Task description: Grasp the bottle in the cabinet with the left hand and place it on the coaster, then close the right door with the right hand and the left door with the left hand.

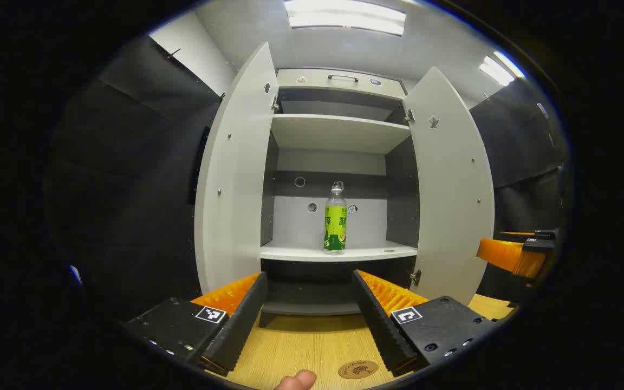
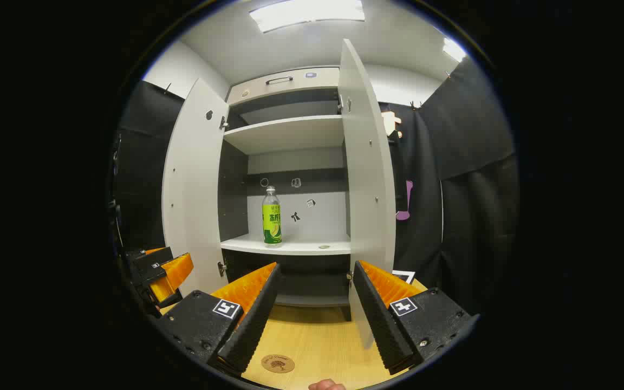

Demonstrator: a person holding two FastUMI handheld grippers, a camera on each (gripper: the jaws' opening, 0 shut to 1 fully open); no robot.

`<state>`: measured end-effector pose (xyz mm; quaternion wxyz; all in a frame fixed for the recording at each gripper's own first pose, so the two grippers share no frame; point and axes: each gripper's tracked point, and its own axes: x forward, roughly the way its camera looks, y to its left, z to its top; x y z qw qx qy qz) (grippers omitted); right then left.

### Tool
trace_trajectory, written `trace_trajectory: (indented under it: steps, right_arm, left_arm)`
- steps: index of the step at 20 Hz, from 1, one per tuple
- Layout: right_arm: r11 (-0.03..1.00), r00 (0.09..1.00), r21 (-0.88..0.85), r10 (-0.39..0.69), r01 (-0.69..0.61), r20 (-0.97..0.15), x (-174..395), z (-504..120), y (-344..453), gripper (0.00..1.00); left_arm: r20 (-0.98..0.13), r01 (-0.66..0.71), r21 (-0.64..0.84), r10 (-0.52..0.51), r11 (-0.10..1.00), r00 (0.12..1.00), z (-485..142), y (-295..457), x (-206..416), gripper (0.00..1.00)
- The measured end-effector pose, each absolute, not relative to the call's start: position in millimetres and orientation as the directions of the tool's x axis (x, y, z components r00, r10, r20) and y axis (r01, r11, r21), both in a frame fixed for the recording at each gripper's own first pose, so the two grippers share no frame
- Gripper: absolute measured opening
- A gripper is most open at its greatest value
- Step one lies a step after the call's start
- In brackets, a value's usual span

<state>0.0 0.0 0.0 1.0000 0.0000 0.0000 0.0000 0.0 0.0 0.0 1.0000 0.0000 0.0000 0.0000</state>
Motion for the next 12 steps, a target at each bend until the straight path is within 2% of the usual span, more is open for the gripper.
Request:
trace_trajectory:
  steps: [6,7,8,9,12]
  right_arm:
    - [1.000,1.000,-0.012,-0.006,0.006,0.012,-2.5,5.0,2.3,0.83]
    - [1.000,1.000,-0.013,-0.007,0.007,0.012,-2.1,5.8,2.0,0.83]
    - [1.000,1.000,-0.012,-0.007,0.008,0.012,-1.7,6.2,2.0,0.83]
    - [1.000,1.000,-0.009,-0.007,0.007,0.016,-1.9,7.7,2.2,0.83]
    - [1.000,1.000,-0.009,-0.011,0.011,0.014,-2.2,6.4,0.2,0.83]
  left_arm:
    - [-0.018,0.012,-0.007,-0.013,1.000,1.000,-4.9,-3.3,-1.5,0.95]
    - [-0.017,0.012,-0.009,-0.012,1.000,1.000,-5.3,-3.1,-0.5,0.99]
    - [-0.017,0.013,-0.010,-0.013,1.000,1.000,-5.5,-3.5,0.0,0.99]
    - [-0.019,0.016,-0.009,-0.016,1.000,1.000,-5.5,-4.8,1.2,0.94]
    - [-0.026,0.022,-0.010,-0.023,1.000,0.999,-8.1,-5.9,2.6,0.95]
